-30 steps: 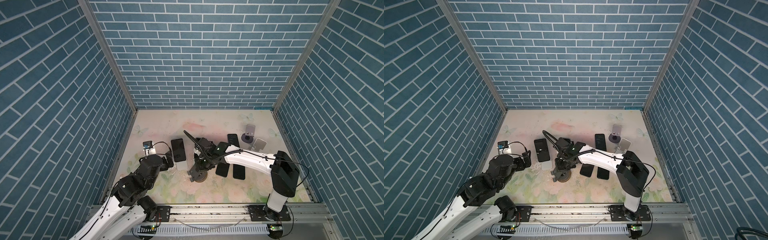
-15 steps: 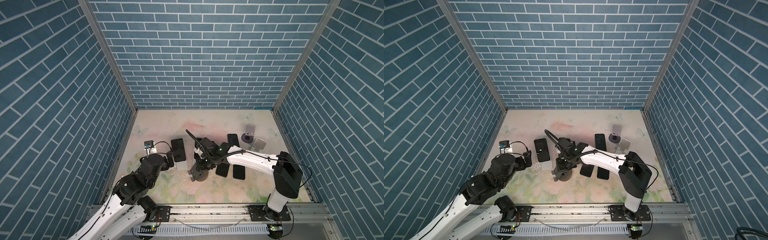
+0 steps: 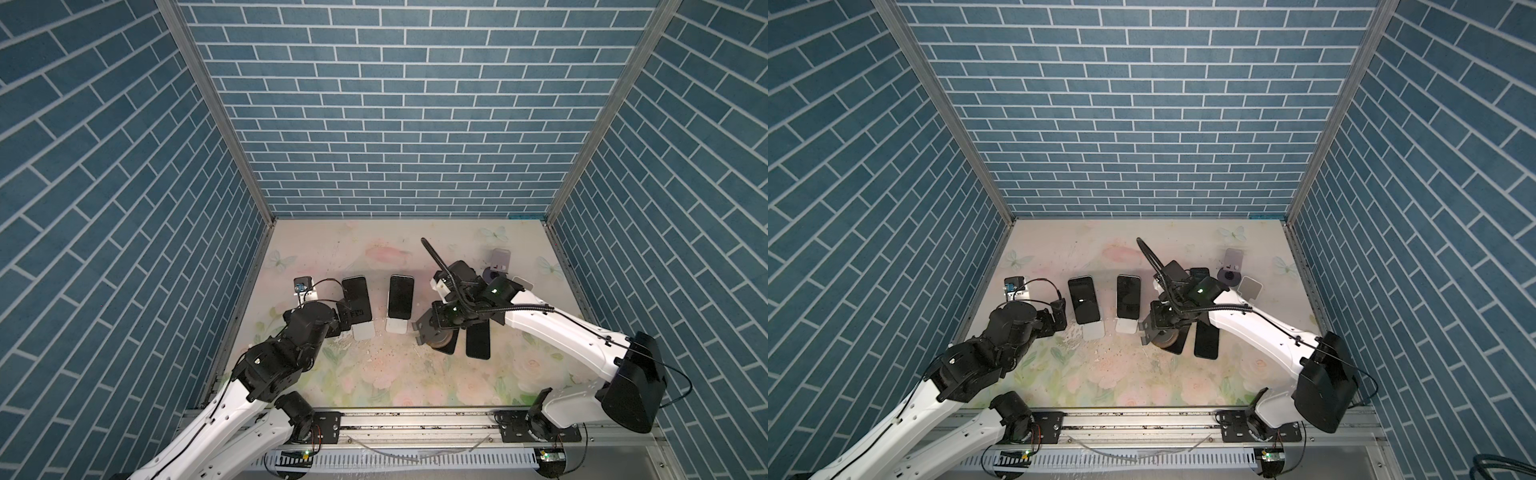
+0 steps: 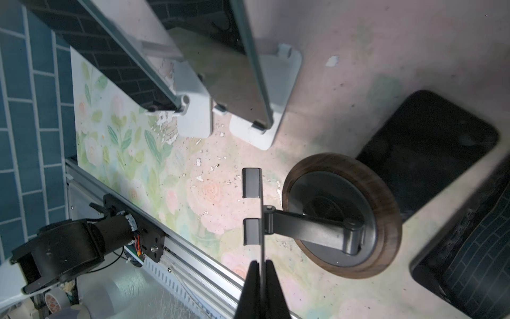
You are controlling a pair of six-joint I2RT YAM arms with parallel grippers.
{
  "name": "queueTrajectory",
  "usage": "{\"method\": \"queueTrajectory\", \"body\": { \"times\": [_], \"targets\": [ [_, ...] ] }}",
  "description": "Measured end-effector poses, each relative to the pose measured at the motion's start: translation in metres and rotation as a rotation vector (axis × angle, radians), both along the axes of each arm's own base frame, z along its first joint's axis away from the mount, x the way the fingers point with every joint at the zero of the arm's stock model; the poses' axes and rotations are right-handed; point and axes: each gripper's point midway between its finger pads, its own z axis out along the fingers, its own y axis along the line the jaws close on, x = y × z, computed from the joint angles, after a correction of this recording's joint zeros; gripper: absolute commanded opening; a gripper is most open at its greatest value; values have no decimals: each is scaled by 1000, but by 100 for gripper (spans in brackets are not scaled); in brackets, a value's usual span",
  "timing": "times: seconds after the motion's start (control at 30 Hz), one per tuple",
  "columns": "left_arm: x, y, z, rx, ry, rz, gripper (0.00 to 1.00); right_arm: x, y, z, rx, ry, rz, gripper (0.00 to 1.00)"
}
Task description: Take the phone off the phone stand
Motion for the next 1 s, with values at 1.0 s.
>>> {"method": "queueTrajectory", "body": {
  "times": [1.0],
  "targets": [
    [38, -54, 4, 54, 20, -157, 100, 223, -58, 23, 197, -133, -296, 0]
  ]
}}
